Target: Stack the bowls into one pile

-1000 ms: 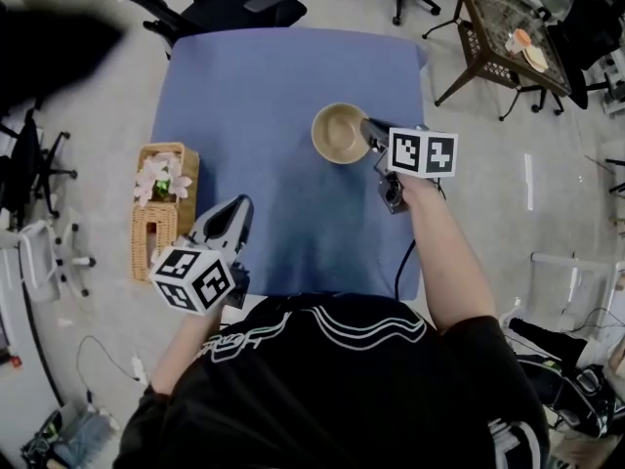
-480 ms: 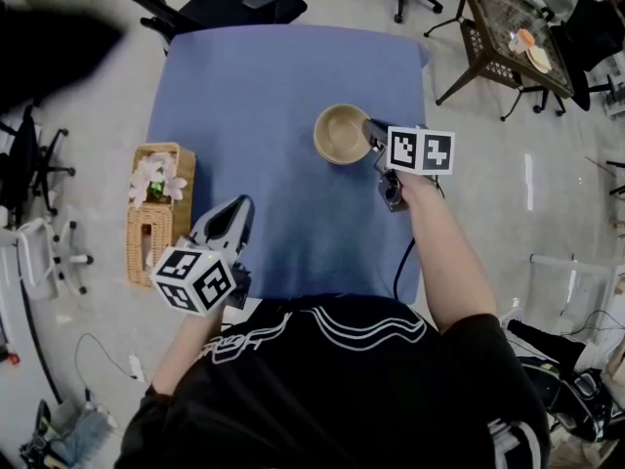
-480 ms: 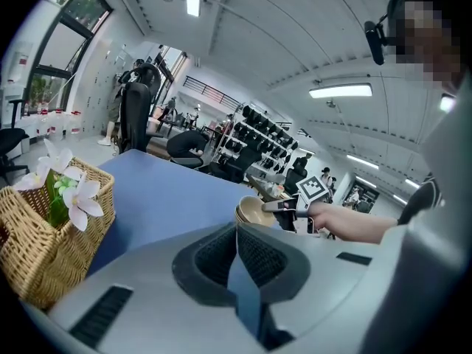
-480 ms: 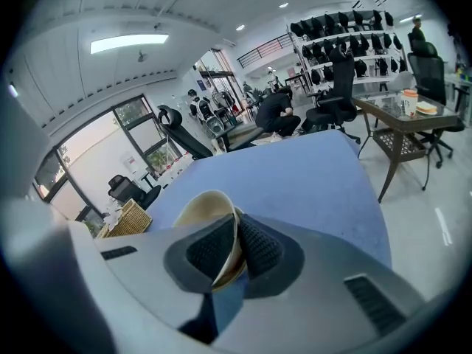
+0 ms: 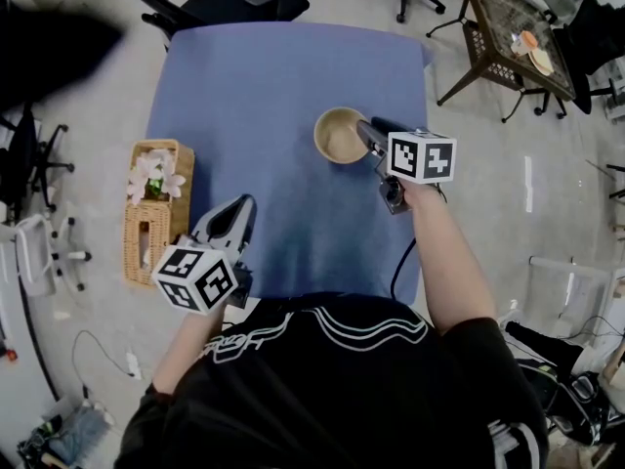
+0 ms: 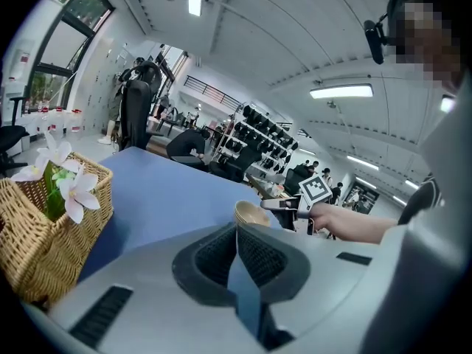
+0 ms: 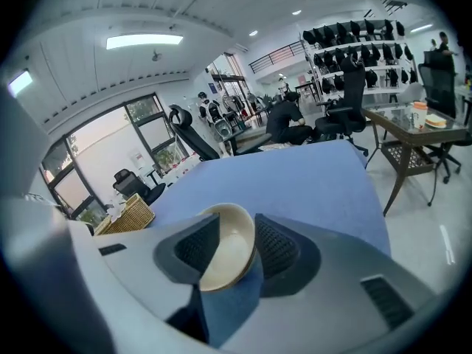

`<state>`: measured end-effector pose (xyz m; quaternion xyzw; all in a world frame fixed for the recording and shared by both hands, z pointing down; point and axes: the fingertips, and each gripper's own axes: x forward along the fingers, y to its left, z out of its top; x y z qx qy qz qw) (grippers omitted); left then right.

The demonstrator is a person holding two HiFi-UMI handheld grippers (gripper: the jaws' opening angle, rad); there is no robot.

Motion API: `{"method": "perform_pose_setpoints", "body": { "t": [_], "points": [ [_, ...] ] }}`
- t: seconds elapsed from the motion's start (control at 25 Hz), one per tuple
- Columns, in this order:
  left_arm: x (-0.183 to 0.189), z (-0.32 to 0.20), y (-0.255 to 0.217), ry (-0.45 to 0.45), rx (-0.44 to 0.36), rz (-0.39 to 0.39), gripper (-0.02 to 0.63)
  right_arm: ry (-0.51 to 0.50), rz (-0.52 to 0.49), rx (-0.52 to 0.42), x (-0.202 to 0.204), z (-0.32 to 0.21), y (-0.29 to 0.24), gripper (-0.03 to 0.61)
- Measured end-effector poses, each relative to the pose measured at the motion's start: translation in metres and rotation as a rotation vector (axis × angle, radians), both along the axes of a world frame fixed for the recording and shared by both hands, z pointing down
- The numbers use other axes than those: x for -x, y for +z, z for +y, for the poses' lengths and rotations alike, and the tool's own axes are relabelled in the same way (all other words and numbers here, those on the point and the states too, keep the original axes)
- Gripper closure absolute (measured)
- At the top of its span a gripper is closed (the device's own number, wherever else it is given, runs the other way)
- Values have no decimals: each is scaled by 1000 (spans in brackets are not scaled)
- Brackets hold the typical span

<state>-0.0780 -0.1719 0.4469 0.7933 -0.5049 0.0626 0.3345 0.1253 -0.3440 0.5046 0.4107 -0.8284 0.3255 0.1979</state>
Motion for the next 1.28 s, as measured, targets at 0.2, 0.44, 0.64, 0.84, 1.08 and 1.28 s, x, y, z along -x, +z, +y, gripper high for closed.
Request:
{"method": "perform_pose_setpoints", "body": {
  "t": [0.2, 0.44, 0.64, 0.84, 1.08, 1.28],
  "points": [
    [-4, -1, 0, 20, -6, 7, 586, -34, -10, -45, -2, 11, -6, 322],
    [-4, 3, -11, 60, -21, 8, 586, -82, -41, -117, 10, 47, -38, 304],
    [1, 13, -31, 103, -45, 7, 586, -165, -127, -190, 38, 99, -84, 307],
    [13, 30, -49, 147, -64, 8, 586, -196, -176, -246, 62, 148, -116, 404],
    [23, 43, -76, 208, -113, 19, 586, -206, -229, -329, 86, 191, -149, 525],
    [26, 56, -102, 260, -170, 29, 586, -227, -337, -363, 109, 223, -180, 546]
  ]
}}
